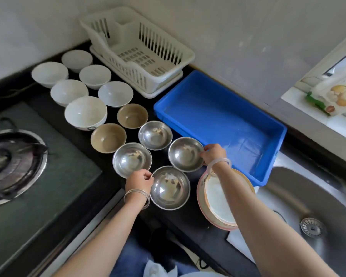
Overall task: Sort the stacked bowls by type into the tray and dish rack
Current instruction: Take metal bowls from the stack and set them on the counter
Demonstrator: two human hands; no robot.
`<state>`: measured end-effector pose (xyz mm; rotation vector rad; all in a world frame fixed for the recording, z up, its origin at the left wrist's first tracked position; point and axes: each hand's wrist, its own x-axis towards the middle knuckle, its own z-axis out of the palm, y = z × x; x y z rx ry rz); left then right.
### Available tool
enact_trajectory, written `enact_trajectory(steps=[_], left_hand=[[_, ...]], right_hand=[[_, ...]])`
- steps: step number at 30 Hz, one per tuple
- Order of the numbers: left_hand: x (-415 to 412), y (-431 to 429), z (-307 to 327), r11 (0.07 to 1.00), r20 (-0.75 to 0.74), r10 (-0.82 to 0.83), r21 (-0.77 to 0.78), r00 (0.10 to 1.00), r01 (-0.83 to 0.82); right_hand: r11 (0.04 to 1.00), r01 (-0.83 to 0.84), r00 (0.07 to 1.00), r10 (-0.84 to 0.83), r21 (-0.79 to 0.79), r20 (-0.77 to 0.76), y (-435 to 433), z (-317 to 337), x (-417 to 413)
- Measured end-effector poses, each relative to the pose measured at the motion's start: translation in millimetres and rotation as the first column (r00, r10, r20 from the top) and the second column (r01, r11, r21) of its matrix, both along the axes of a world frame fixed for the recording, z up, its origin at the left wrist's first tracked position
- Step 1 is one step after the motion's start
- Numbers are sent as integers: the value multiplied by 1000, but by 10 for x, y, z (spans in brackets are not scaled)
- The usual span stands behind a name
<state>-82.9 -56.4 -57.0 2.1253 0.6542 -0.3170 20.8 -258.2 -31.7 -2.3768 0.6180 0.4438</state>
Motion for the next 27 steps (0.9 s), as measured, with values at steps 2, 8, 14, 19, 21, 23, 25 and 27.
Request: enact_trajectory(steps=[2, 8, 14, 19, 21, 23, 25, 27], left_hand=[[4, 7, -31, 1000, -6, 5, 6, 1000, -5], [-12, 6, -75, 999, -13, 36, 23, 999, -36], [-70, 42, -95, 999, -32, 33, 32, 999, -32], [-78, 103, -90, 997, -67, 52, 63, 996, -48], [-74, 115, -77, 995, -59, 68, 75, 996, -63], [-75, 122, -69, 994, -53, 77, 84, 996, -72], [-79, 121, -56, 993, -45, 82, 85, 996, -78], [-82, 115, -48, 993, -37, 85, 81, 996, -81]], right_hand=[[1000, -6, 1000, 6, -27, -23, 23, -31, 18], [998, -47, 992, 40, -52, -120, 88, -91, 43], [991, -101, 982, 84, -93, -169, 87, -157, 86], [960, -203, 962, 159, -192, -222, 121, -158, 83], [954, -215, 958, 164, -210, -235, 133, -161, 70], [952, -219, 957, 168, -213, -237, 134, -172, 63], [965, -186, 965, 144, -187, -218, 132, -177, 67], [979, -141, 973, 109, -150, -202, 138, -165, 70]])
